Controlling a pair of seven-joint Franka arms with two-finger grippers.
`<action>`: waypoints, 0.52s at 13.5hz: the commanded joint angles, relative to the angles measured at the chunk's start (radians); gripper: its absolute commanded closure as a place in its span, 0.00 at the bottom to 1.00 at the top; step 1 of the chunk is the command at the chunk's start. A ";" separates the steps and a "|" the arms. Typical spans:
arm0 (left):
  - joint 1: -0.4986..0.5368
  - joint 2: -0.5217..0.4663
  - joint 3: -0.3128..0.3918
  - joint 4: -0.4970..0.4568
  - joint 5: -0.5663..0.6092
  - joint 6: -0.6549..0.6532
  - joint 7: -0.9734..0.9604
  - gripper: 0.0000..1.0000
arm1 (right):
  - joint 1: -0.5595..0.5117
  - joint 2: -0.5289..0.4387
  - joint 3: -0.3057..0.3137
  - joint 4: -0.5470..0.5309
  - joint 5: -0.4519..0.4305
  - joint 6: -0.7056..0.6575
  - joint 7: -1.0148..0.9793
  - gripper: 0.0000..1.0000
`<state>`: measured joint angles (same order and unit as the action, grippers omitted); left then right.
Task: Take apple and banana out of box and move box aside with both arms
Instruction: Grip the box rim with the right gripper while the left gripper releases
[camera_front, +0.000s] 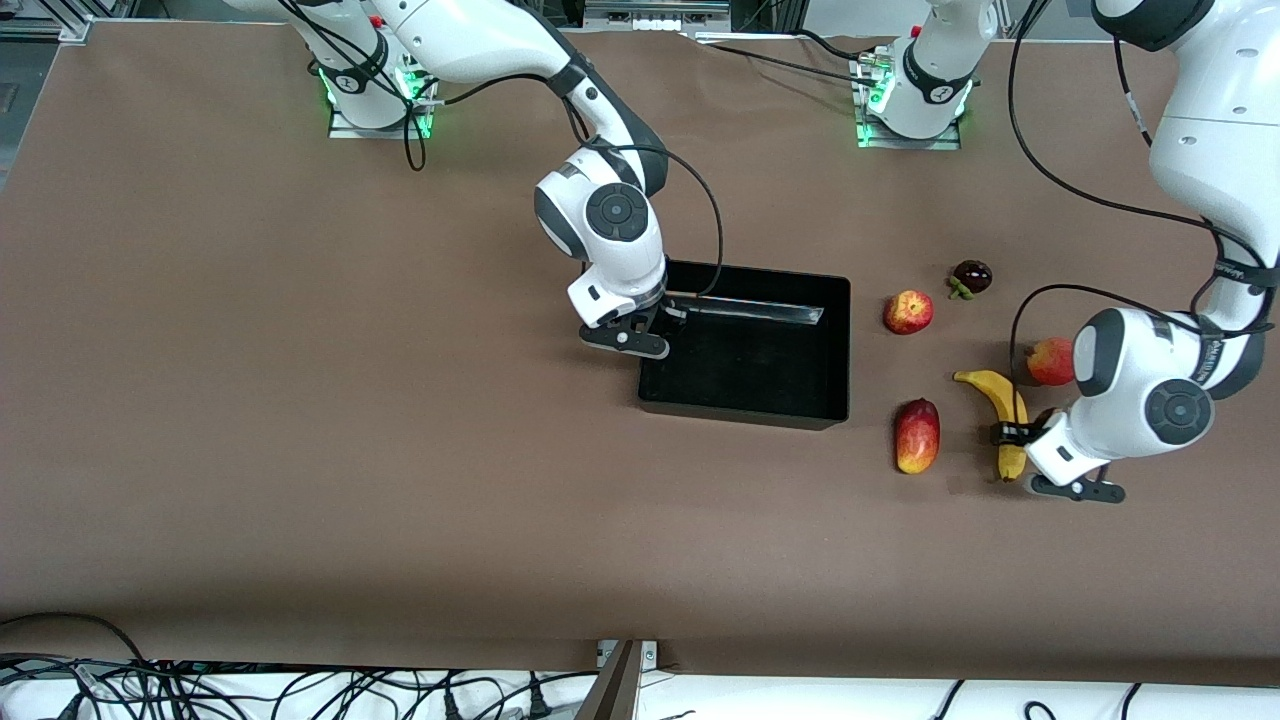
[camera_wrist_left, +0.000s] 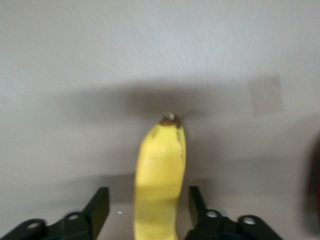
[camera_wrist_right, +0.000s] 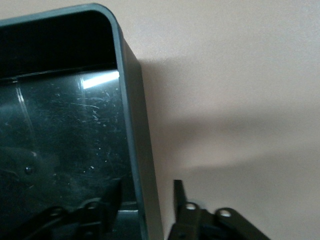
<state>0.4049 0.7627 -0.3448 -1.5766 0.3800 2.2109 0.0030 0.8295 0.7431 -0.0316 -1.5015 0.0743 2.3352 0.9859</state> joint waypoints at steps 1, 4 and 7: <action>-0.006 -0.135 -0.013 0.013 0.007 -0.089 -0.020 0.00 | 0.000 0.004 -0.011 0.024 -0.016 -0.005 0.001 1.00; -0.008 -0.229 -0.066 0.102 0.002 -0.300 -0.015 0.00 | -0.019 -0.020 -0.014 0.026 -0.016 -0.025 -0.022 1.00; -0.006 -0.296 -0.150 0.235 -0.012 -0.573 -0.014 0.00 | -0.101 -0.108 -0.016 0.029 -0.004 -0.186 -0.175 1.00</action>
<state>0.4033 0.4975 -0.4550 -1.4158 0.3786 1.7741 0.0008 0.7928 0.7220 -0.0591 -1.4668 0.0709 2.2502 0.9108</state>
